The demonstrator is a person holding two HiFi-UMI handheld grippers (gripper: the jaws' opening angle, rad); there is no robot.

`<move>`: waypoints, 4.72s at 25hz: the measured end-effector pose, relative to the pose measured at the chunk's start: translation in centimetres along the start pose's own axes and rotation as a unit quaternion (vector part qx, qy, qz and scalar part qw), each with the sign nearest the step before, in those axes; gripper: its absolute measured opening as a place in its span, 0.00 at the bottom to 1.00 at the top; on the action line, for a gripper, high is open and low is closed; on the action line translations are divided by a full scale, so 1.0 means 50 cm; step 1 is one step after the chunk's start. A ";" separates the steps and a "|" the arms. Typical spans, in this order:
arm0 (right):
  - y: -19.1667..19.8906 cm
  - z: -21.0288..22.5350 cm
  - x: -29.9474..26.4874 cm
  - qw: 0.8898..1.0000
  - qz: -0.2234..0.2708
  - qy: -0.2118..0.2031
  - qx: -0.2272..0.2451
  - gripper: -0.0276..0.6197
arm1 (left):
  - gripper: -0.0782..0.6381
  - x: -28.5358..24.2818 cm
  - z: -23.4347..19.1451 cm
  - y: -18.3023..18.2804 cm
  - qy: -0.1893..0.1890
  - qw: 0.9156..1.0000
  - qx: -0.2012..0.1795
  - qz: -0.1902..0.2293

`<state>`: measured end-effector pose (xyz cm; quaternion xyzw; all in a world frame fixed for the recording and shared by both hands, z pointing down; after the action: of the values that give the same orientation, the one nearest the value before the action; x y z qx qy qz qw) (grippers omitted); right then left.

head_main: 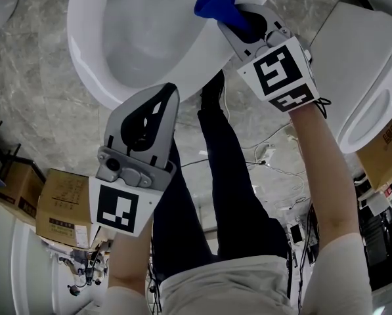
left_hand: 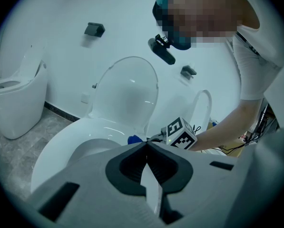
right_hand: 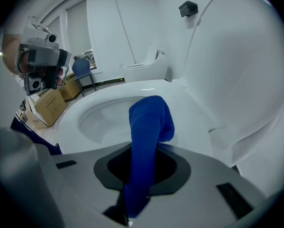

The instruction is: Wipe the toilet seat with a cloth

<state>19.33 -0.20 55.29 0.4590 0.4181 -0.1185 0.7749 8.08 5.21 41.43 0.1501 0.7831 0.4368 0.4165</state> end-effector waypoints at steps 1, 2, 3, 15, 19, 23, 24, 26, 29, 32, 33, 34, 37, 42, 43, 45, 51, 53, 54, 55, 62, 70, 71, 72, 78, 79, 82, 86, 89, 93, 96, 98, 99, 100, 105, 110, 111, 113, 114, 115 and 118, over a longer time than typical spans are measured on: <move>-0.004 0.002 0.000 1.000 0.002 0.001 -0.001 0.13 | 0.12 0.000 -0.003 -0.003 0.000 1.000 0.000 0.001; -0.007 0.004 -0.001 1.000 0.005 0.001 -0.003 0.13 | 0.12 0.000 -0.005 -0.006 -0.001 1.000 0.000 0.002; -0.009 0.006 0.000 1.000 0.008 0.000 -0.008 0.13 | 0.12 -0.001 -0.006 -0.008 -0.001 1.000 0.001 0.003; -0.007 0.037 0.014 0.997 0.038 -0.008 -0.063 0.13 | 0.12 -0.005 -0.006 -0.028 0.005 1.000 -0.009 0.003; -0.003 0.048 0.024 0.997 0.039 -0.003 -0.066 0.13 | 0.12 -0.005 -0.009 -0.032 0.000 1.000 -0.010 0.004; -0.006 0.056 0.022 0.997 0.034 0.002 -0.063 0.13 | 0.12 -0.004 -0.011 -0.033 -0.005 1.000 -0.006 0.008; -0.008 0.058 0.021 0.997 0.034 0.003 -0.064 0.13 | 0.12 -0.004 -0.011 -0.034 -0.004 1.000 -0.004 0.009; -0.010 0.060 0.019 0.997 0.031 0.005 -0.064 0.13 | 0.12 -0.005 -0.010 -0.036 -0.001 1.000 -0.004 0.010; -0.011 0.065 0.021 0.998 0.024 0.008 -0.054 0.13 | 0.12 -0.007 -0.010 -0.040 0.005 1.000 -0.008 0.010; -0.013 0.073 0.026 0.999 0.021 0.014 -0.046 0.13 | 0.12 -0.006 -0.013 -0.039 0.006 1.000 -0.010 0.008; -0.013 0.074 0.027 0.999 0.021 0.016 -0.045 0.13 | 0.12 -0.006 -0.014 -0.037 0.005 1.000 -0.009 0.006; -0.013 0.076 0.028 0.999 0.020 0.017 -0.044 0.13 | 0.12 -0.005 -0.014 -0.035 0.005 1.000 -0.008 0.005; -0.012 0.081 0.030 0.999 0.020 0.019 -0.042 0.13 | 0.12 -0.007 -0.013 -0.036 0.004 1.000 -0.007 0.005; -0.015 0.086 0.030 0.998 0.023 0.021 -0.050 0.13 | 0.12 -0.009 -0.010 -0.042 0.008 1.000 -0.004 0.008; -0.016 0.088 0.030 0.998 0.022 0.021 -0.049 0.13 | 0.12 -0.009 -0.010 -0.042 0.008 1.000 -0.003 0.009; -0.018 0.091 0.029 0.998 0.021 0.021 -0.048 0.13 | 0.12 -0.010 -0.011 -0.043 0.009 1.000 -0.004 0.009; -0.023 0.107 0.028 0.998 0.024 0.023 -0.061 0.13 | 0.12 -0.007 -0.014 -0.037 0.009 1.000 -0.003 0.004; -0.029 0.110 0.022 0.998 0.022 0.025 -0.061 0.13 | 0.11 -0.004 -0.022 -0.037 0.008 1.000 -0.002 0.004; -0.031 0.113 0.020 0.998 0.021 0.026 -0.060 0.13 | 0.12 -0.004 -0.025 -0.038 0.007 1.000 -0.001 0.005; -0.032 0.115 0.020 0.998 0.020 0.027 -0.059 0.13 | 0.12 -0.004 -0.026 -0.039 0.007 1.000 -0.001 0.006; -0.038 0.128 0.019 0.997 0.010 0.038 -0.068 0.13 | 0.12 0.000 -0.034 -0.041 0.006 1.000 0.000 0.006; -0.093 0.147 -0.039 0.995 0.003 0.051 -0.080 0.13 | 0.12 0.004 -0.109 -0.046 0.004 1.000 0.010 0.002; -0.098 0.150 -0.045 0.995 0.002 0.053 -0.081 0.13 | 0.12 0.004 -0.117 -0.046 0.003 1.000 0.011 0.002; -0.098 0.152 -0.045 0.995 0.001 0.056 -0.082 0.13 | 0.12 0.003 -0.117 -0.045 0.002 1.000 0.012 0.002; -0.101 0.157 -0.041 0.994 -0.008 0.069 -0.080 0.13 | 0.12 0.006 -0.119 -0.049 0.000 1.000 0.012 0.005; -0.104 0.158 -0.044 0.995 -0.009 0.068 -0.079 0.13 | 0.12 0.007 -0.123 -0.049 -0.001 1.000 0.012 0.005; -0.111 0.170 -0.046 0.995 -0.013 0.066 -0.075 0.13 | 0.12 0.006 -0.129 -0.051 -0.003 1.000 0.012 0.004; -0.124 0.180 -0.053 0.995 -0.015 0.069 -0.075 0.13 | 0.12 0.006 -0.140 -0.056 -0.006 1.000 0.013 0.004; -0.130 0.183 -0.058 0.994 -0.014 0.073 -0.077 0.13 | 0.12 0.005 -0.144 -0.059 -0.006 1.000 0.015 0.005; -0.135 0.189 -0.064 0.994 -0.013 0.078 -0.080 0.13 | 0.12 0.004 -0.143 -0.059 -0.002 1.000 0.017 0.004; -0.141 0.195 -0.069 0.994 -0.015 0.080 -0.076 0.13 | 0.12 0.006 -0.143 -0.054 0.001 1.000 0.013 0.002; -0.145 0.194 -0.074 0.994 -0.017 0.079 -0.074 0.13 | 0.12 0.011 -0.147 -0.048 0.001 1.000 0.012 0.001; -0.146 0.195 -0.077 0.994 -0.018 0.079 -0.074 0.13 | 0.12 0.014 -0.150 -0.046 -0.001 1.000 0.013 0.001; -0.148 0.196 -0.079 0.994 -0.018 0.079 -0.075 0.13 | 0.12 0.016 -0.152 -0.044 -0.002 1.000 0.013 0.000; -0.152 0.205 -0.098 0.992 -0.018 0.079 -0.101 0.13 | 0.12 0.024 -0.169 -0.039 -0.012 1.000 0.020 0.002; -0.178 0.198 -0.127 0.986 -0.012 0.069 -0.149 0.13 | 0.12 0.046 -0.201 -0.052 -0.016 1.000 0.025 0.008; -0.181 0.197 -0.129 0.984 -0.005 0.066 -0.166 0.13 | 0.12 0.050 -0.206 -0.053 -0.017 0.999 0.026 0.009; -0.188 0.198 -0.134 0.978 0.009 0.062 -0.200 0.13 | 0.12 0.059 -0.216 -0.053 -0.019 0.999 0.027 0.010; -0.191 0.198 -0.139 0.976 0.012 0.063 -0.209 0.13 | 0.12 0.063 -0.223 -0.051 -0.021 0.999 0.028 0.011; -0.195 0.196 -0.146 0.976 0.010 0.066 -0.207 0.13 | 0.12 0.068 -0.230 -0.047 -0.022 0.999 0.029 0.010; -0.207 0.179 -0.176 0.985 -0.019 0.077 -0.156 0.13 | 0.12 0.089 -0.250 -0.038 -0.025 0.999 0.034 0.008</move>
<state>12.82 -14.89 57.66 0.3322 0.4985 -0.0305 0.8001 -4.17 -0.22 40.96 0.1809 0.7857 0.4092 0.4273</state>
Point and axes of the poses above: the fingertips, and each gripper's own axes: x backward along the fingers, z to its right, y out of its underside, the point moved 2 cm from there along x, backward along the fingers, and after that the axes turned 12 degrees about -y, right-handed, at the moved point
